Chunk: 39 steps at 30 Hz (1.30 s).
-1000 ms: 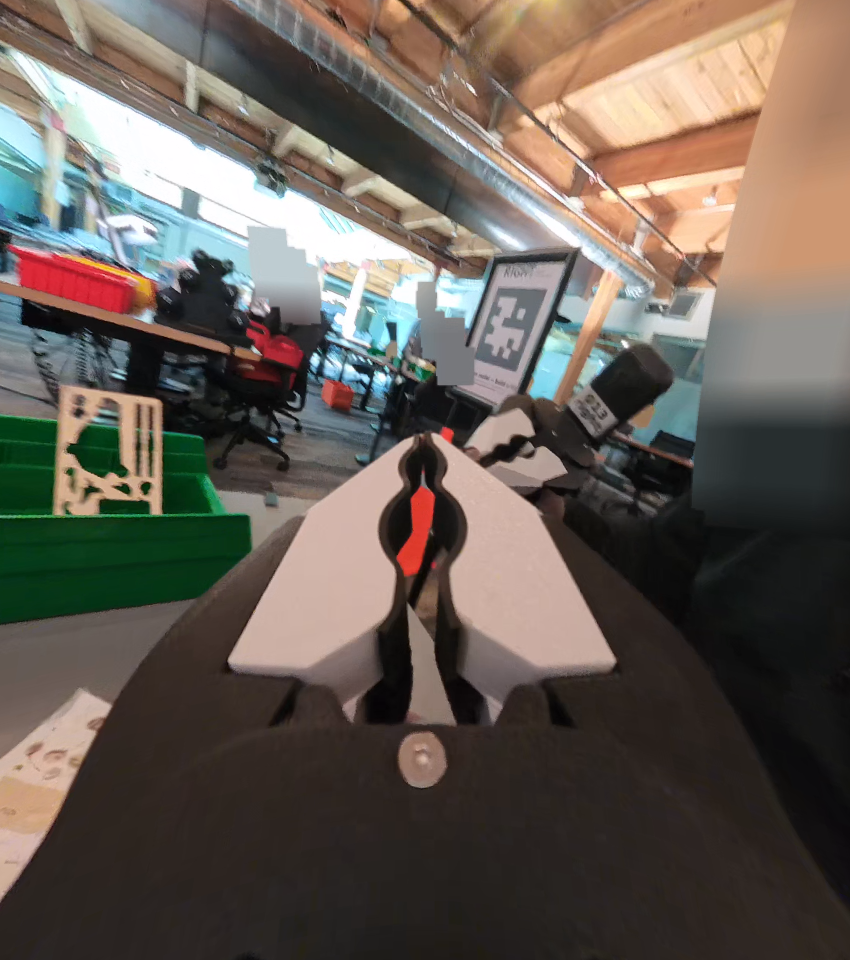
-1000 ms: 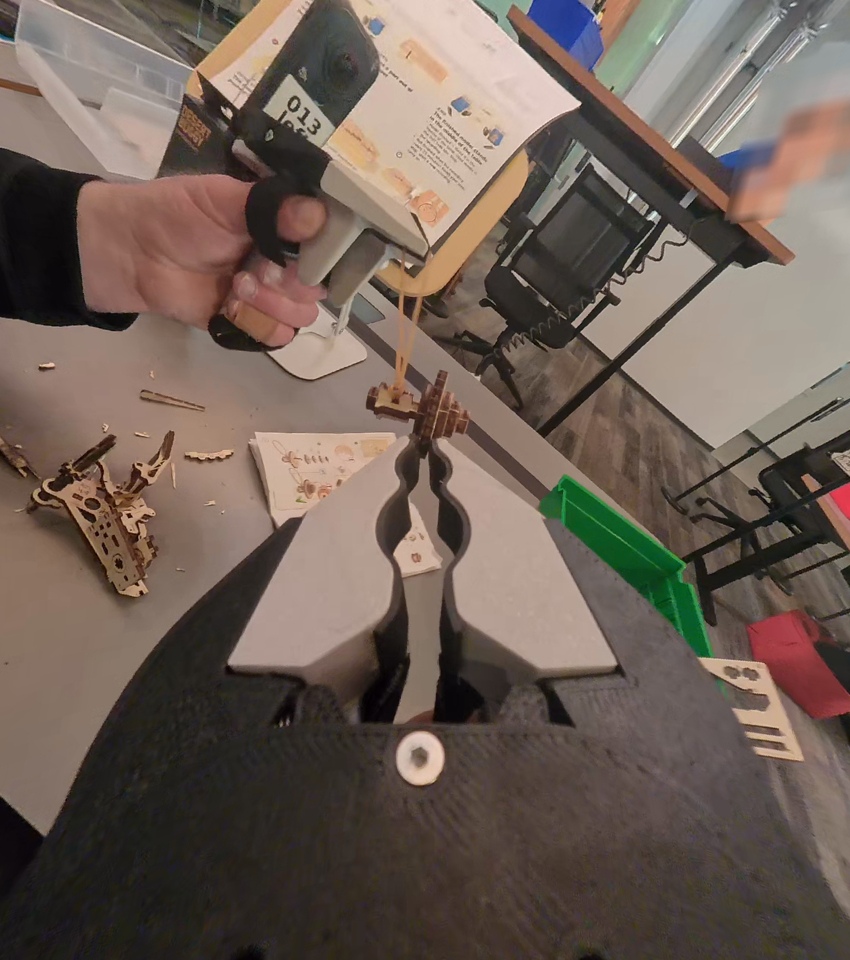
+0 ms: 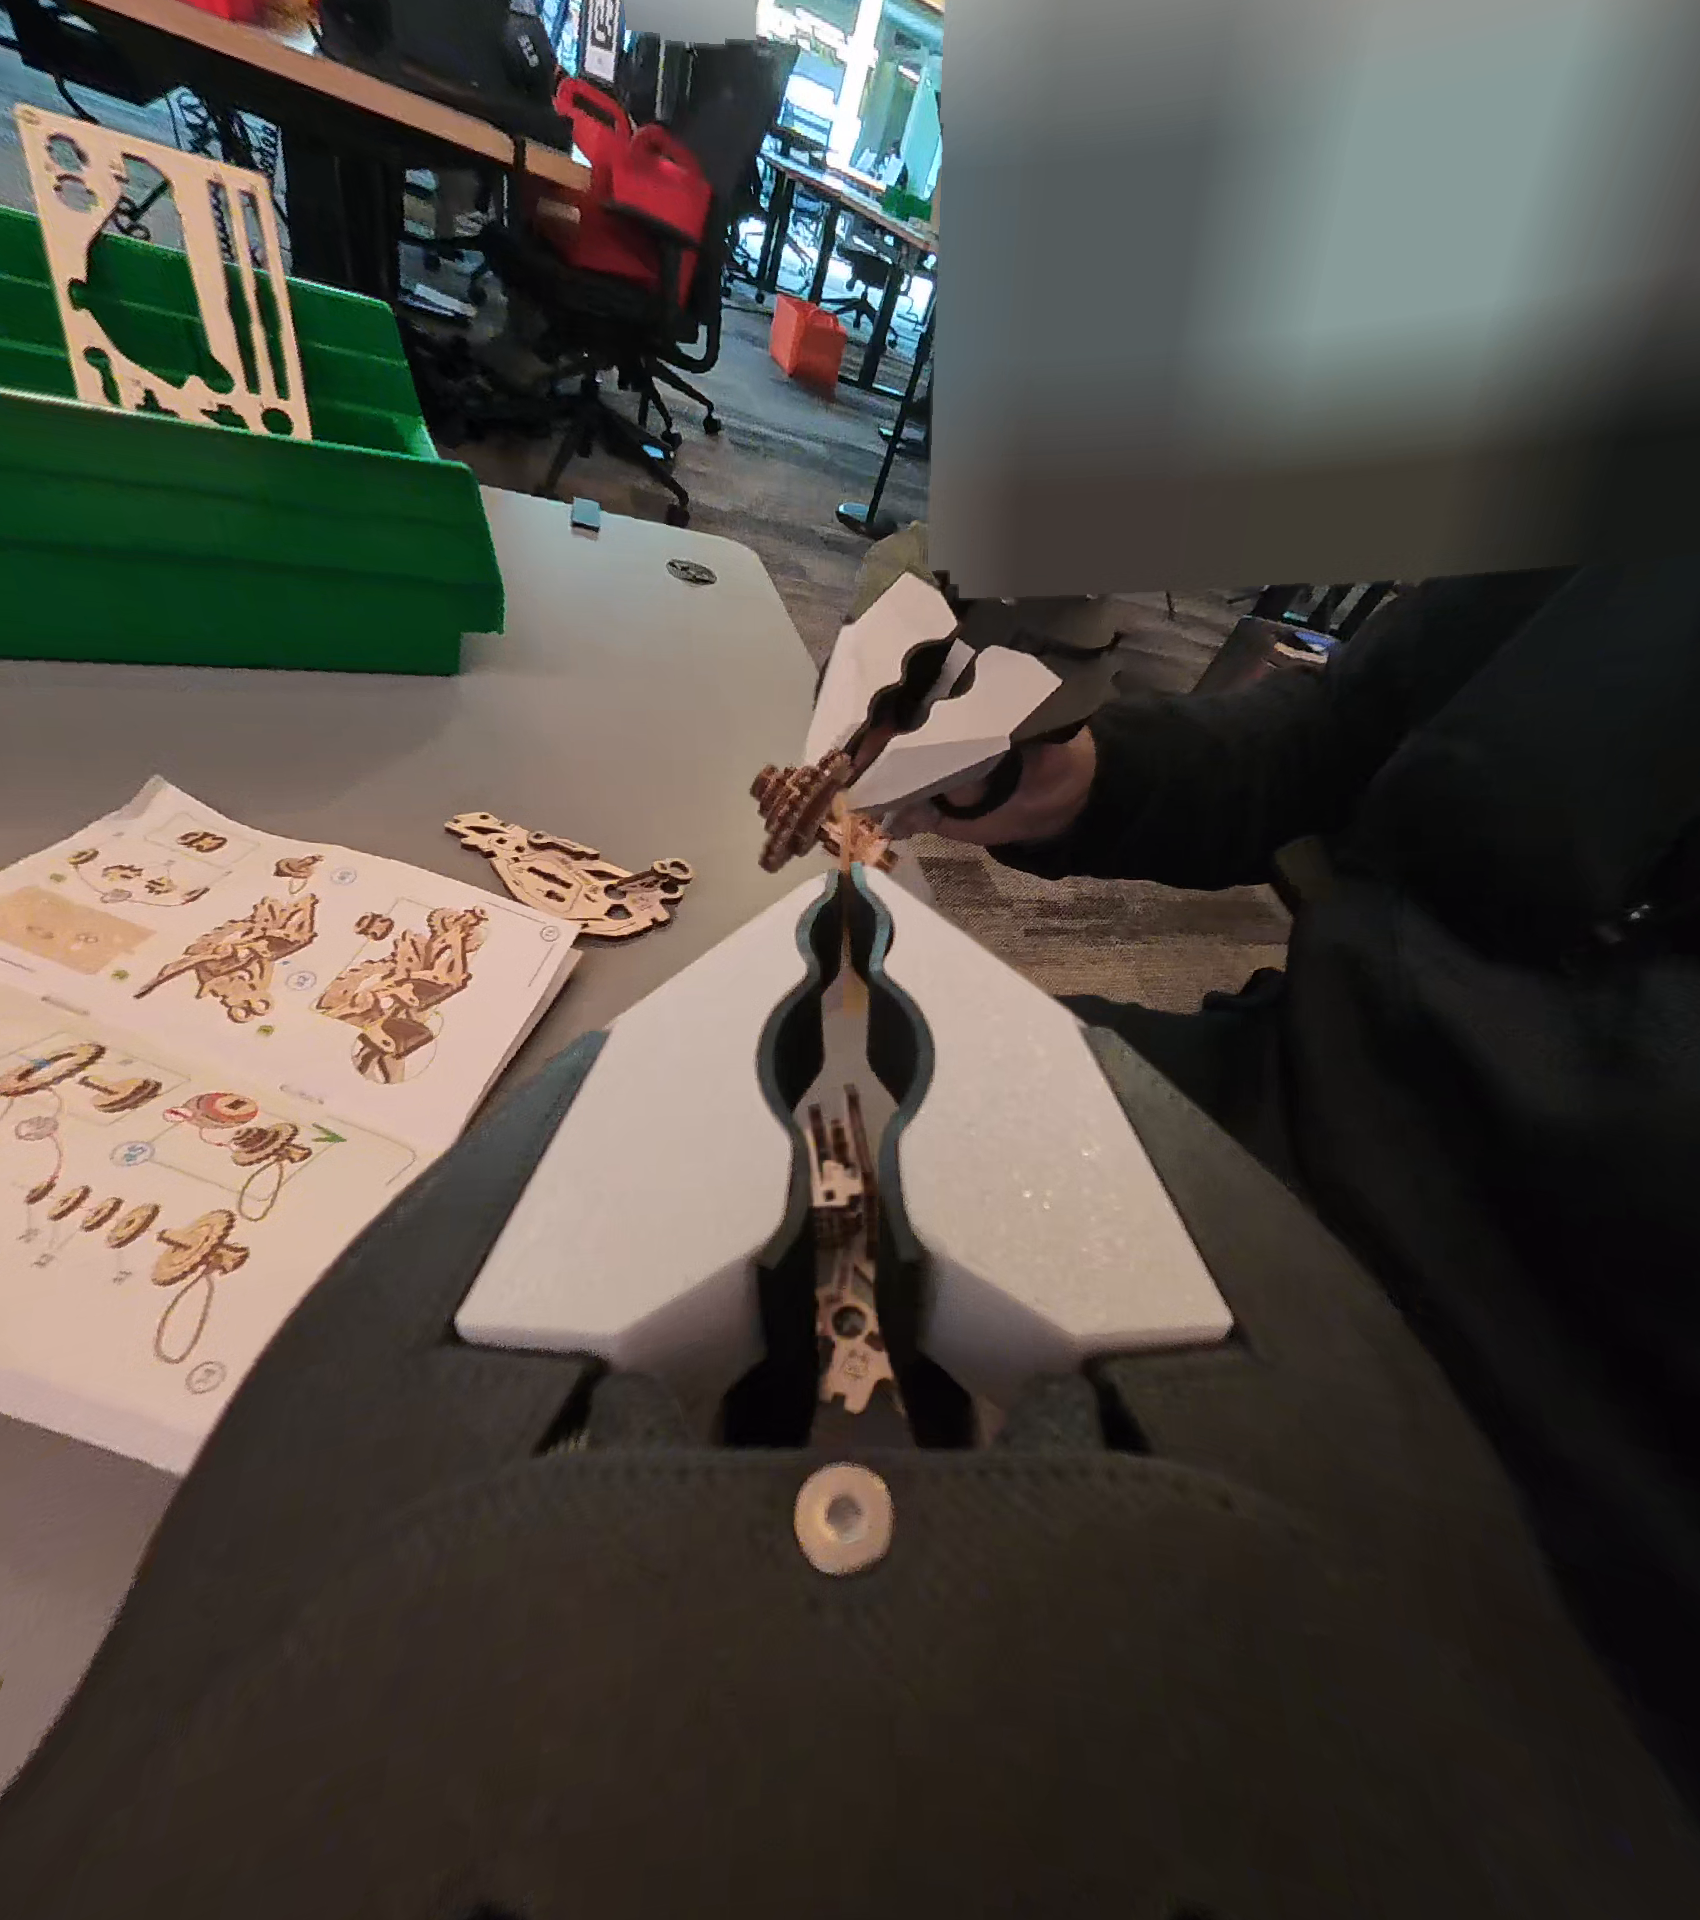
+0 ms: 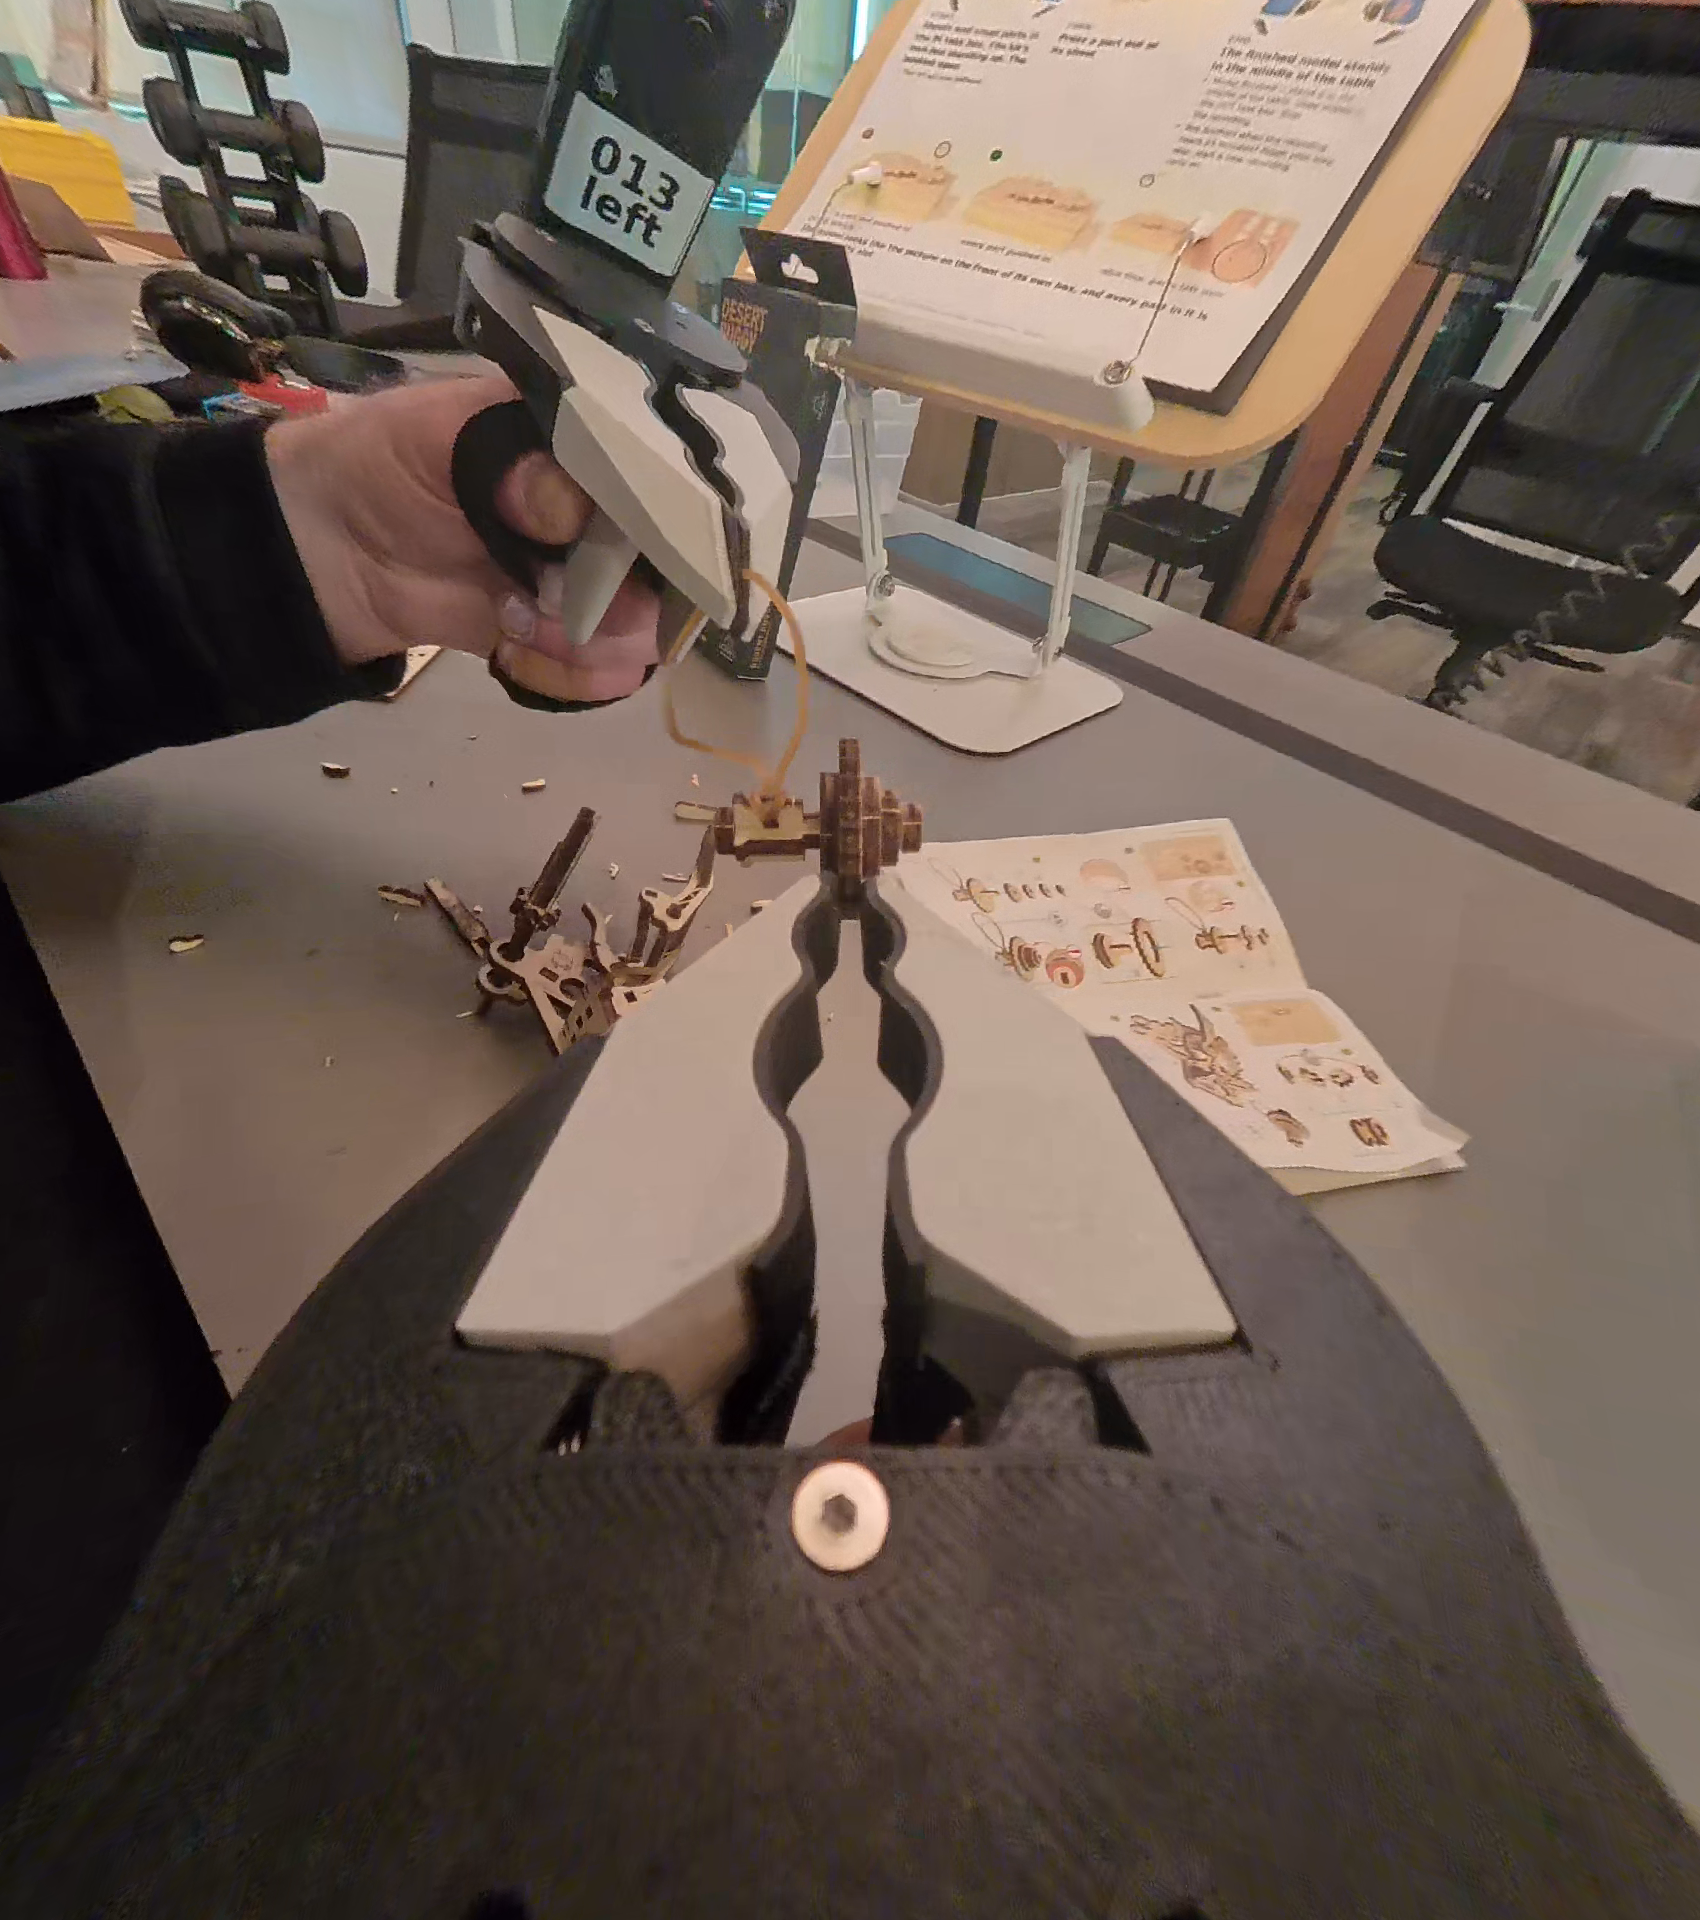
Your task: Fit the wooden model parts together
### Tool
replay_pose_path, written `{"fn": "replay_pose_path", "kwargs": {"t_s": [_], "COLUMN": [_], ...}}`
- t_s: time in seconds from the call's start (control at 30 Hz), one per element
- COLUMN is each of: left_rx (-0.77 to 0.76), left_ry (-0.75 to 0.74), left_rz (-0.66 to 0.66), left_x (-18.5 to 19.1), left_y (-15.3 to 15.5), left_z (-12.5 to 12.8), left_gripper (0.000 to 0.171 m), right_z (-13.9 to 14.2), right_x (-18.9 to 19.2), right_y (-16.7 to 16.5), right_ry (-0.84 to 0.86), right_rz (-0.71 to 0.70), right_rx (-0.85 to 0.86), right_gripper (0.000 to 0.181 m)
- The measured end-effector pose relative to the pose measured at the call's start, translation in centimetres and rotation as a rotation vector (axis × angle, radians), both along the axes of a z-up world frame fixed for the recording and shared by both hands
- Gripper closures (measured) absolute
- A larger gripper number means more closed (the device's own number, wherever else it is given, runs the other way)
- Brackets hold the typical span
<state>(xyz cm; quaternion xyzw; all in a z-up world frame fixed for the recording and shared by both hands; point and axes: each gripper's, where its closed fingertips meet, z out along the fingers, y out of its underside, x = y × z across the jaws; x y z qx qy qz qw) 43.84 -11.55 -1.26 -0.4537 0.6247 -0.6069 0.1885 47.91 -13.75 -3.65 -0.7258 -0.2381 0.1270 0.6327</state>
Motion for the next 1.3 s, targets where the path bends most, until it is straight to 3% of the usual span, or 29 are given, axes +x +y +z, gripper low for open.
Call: {"fn": "replay_pose_path", "kwargs": {"t_s": [0.23, 0.43, 0.57, 0.7, 1.3], "left_rx": [0.041, 0.006, -0.044, 0.0, -0.076], "left_ry": [-0.038, -0.04, -0.037, -0.001, -0.033], "left_rz": [-0.025, 0.04, 0.061, 0.068, 0.116], "left_x": [0.7, 1.0, 1.2, 1.4, 1.3], "left_y": [0.3, 1.9, 2.6, 2.5, 3.7], "left_z": [-1.2, -2.0, -2.3, -3.3, -2.9], "left_gripper": [0.171, 0.171, 0.171, 0.171, 0.171], "right_z": [-1.4, -2.3, -2.1, -2.0, -1.9], "right_x": [0.3, 0.3, 0.2, 0.2, 0.9], "right_y": [1.3, 2.2, 2.7, 2.7, 3.1], "right_ry": [0.092, 0.172, 0.199, 0.214, 0.204], "right_rz": [0.022, 0.066, 0.091, 0.101, 0.035], "right_rx": [-0.031, -0.054, -0.051, -0.048, -0.018], "right_gripper": [0.181, 0.181, 0.181, 0.181, 0.181]}}
